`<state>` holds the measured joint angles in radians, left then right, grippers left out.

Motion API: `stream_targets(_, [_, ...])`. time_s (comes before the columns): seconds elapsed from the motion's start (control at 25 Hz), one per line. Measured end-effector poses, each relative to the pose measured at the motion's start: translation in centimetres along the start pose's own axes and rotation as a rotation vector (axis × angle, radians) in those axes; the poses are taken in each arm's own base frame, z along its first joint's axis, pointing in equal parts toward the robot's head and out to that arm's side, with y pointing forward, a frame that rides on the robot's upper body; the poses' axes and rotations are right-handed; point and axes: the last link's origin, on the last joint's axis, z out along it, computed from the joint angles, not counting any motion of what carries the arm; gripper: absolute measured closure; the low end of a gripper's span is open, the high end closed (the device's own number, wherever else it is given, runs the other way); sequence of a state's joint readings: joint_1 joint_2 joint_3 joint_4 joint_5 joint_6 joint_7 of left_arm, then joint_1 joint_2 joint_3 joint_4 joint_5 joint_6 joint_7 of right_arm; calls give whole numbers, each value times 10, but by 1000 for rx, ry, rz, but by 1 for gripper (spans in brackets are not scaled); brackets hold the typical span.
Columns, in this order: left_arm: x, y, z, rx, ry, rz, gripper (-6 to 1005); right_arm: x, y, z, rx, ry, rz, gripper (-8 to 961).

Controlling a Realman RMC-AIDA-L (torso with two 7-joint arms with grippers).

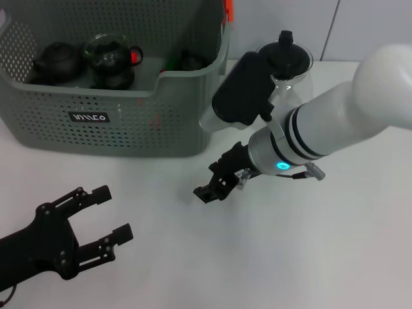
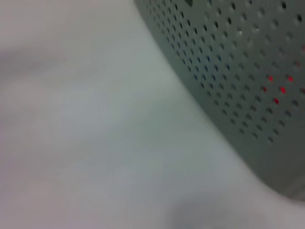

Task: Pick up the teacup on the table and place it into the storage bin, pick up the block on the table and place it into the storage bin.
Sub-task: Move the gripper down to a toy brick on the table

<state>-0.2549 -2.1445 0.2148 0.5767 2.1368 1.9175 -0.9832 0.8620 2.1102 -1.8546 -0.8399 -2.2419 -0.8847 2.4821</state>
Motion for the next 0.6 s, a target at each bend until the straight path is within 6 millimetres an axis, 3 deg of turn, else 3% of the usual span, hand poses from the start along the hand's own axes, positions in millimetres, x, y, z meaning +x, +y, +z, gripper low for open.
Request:
stream_targets(0.16, [0,0,-1,2,-1,-2,175,4,1,4,-10,-7,2,330])
stream_targets(0.4, [-1,0,-1,2,-1,-1,174,8,1,6,-13,-15,12,470])
stream_targets(0.6, [-1,0,-1,4,-2,-1,175,13,-2,7,-1,-17,18,465])
